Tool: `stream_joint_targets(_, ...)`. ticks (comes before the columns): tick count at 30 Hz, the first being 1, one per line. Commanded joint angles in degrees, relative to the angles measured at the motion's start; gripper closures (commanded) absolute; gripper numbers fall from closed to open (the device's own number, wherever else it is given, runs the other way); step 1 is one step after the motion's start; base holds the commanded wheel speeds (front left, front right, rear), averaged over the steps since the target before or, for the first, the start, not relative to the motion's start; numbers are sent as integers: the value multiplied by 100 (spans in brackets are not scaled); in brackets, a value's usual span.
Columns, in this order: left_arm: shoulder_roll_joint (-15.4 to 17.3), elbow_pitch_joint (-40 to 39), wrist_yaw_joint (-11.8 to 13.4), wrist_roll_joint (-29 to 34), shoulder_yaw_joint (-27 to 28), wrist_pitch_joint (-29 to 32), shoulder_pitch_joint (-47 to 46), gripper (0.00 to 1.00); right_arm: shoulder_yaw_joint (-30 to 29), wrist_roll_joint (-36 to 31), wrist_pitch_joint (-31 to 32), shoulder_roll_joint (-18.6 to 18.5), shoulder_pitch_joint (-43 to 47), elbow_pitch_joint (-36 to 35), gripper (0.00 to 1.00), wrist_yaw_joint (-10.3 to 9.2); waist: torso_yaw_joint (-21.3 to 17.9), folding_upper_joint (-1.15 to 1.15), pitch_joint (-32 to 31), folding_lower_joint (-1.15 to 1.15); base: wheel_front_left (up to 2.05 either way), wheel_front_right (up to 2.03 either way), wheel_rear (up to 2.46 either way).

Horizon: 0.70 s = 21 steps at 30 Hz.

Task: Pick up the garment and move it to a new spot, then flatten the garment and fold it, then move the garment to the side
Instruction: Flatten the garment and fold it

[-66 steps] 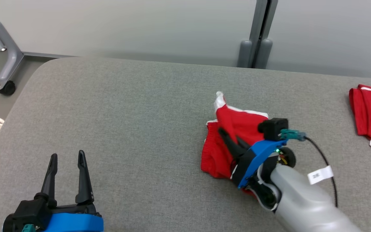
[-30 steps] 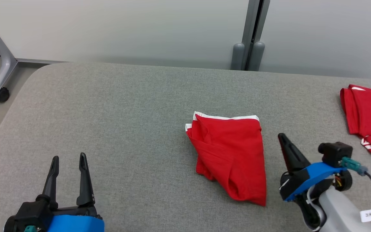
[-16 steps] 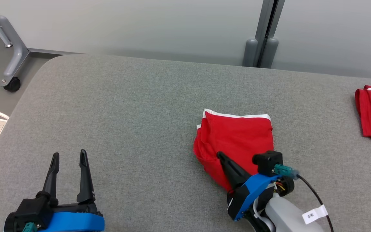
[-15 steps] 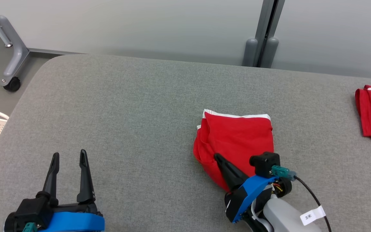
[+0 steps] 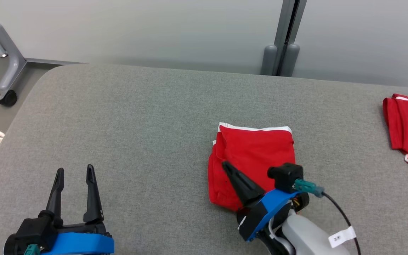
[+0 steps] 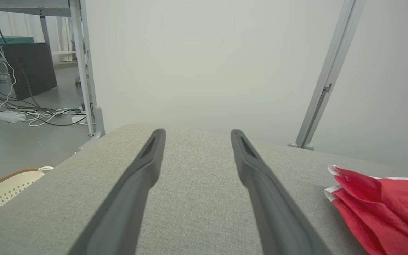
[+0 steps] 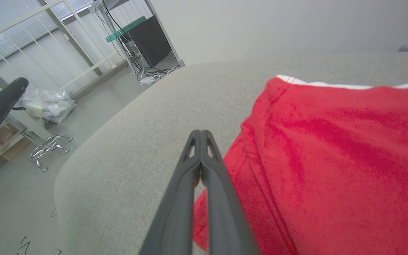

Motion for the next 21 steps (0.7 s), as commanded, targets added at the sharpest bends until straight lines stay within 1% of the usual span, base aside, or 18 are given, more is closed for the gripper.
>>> stream_joint_targets(1, -4, 8, 31, -5, 6, -25, 51, 0, -167, -84, -28, -91, 96, -122, 100, 2, -64, -1, -65, 0, 0, 0, 0)
stream_joint_targets(5, -4, -1, 26, 24, 51, -25, 128, 0, -964, -477, -26, -366, 450, -645, 100, 1, -215, -1, -217, 0, 0, 0, 0)
stream_joint_targets(6, -3, -7, 22, 38, 55, -25, 146, 0, -1195, -601, -27, -436, 534, -793, 63, 2, -252, -1, -247, 0, 0, 0, 0)
stream_joint_targets(7, -3, -13, 17, 49, 73, -25, 174, 0, -1409, -717, -28, -498, 649, -933, 12, 2, -291, -1, -277, 0, 0, 0, 0)
stream_joint_targets(8, -3, -19, 11, 63, 84, -25, 202, 0, -1620, -796, -27, -554, 774, -1047, 0, 2, -328, -1, -298, 0, 0, 0, 0)
stream_joint_targets(11, -4, -47, 6, 111, 137, -25, 244, 0, -2233, -1062, -26, -706, 1076, -1400, 0, 2, -456, -1, -350, 0, 0, 0, 0)
stream_joint_targets(15, 0, -77, -5, 185, 184, -25, 306, 0, -2854, -1397, -27, -817, 1486, -1829, 0, 1, -601, -1, -427, 0, 0, 0, 0)
stream_joint_targets(18, 45, -77, -18, 242, 224, -25, 368, 0, -3205, -1537, -26, -787, 1817, -2075, 0, 2, -702, -1, -519, 0, 0, 0, 0)
stream_joint_targets(21, 95, -58, -29, 292, 235, -25, 420, 0, -3419, -1659, -27, -761, 2133, -2280, 0, 2, -769, -1, -602, 0, 0, 0, 0)
